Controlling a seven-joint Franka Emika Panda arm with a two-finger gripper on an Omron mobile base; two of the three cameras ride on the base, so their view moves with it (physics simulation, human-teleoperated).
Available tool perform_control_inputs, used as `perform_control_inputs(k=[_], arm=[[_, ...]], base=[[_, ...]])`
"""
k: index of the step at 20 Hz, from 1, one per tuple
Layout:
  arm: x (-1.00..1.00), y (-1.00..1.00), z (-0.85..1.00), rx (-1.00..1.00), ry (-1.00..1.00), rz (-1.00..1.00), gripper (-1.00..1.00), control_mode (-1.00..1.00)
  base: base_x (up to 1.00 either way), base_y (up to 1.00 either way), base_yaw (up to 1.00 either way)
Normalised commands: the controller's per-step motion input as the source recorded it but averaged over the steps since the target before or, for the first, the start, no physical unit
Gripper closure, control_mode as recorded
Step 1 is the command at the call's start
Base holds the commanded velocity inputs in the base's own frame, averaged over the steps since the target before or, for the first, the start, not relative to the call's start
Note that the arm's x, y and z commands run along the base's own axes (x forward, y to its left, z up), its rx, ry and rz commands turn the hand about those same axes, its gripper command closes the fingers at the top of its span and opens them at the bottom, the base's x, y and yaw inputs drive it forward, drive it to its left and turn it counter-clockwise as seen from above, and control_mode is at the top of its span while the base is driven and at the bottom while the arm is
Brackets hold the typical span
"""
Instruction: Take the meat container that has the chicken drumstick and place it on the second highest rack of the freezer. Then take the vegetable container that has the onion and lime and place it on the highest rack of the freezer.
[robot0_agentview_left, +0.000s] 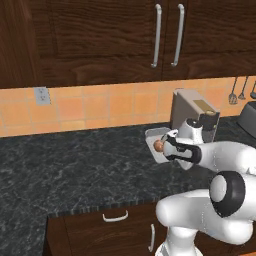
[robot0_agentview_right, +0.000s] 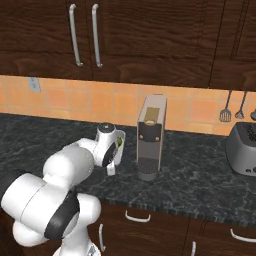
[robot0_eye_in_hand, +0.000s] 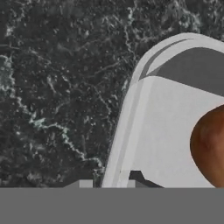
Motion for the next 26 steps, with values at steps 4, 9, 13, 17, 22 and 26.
perform_control_inputs(k=[4, 9, 13, 17, 22, 26], arm=[[-0.65, 0.26, 0.87, 0.00, -0.01, 0.05, 1.00, -1.00], [-0.56, 0.36, 0.65, -0.01, -0.02, 0.06, 1.00, -1.00], [-0.55, 0.20, 0.78, 0.00, -0.03, 0.09, 1.00, -1.00], [-0.49, 0.09, 0.81, 0.00, 0.00, 0.05, 1.00, -1.00], [-0.45, 0.00, 0.61, 0.00, 0.01, 0.01, 1.00, -1.00], [-0.46, 0.04, 0.09, -0.08, 0.16, 0.00, 1.00, -1.00]], base=[[0.00, 0.00, 0.00], [0.00, 0.00, 0.00], [0.00, 0.00, 0.00], [0.00, 0.00, 0.00], [0.00, 0.00, 0.00], [0.00, 0.00, 0.00]])
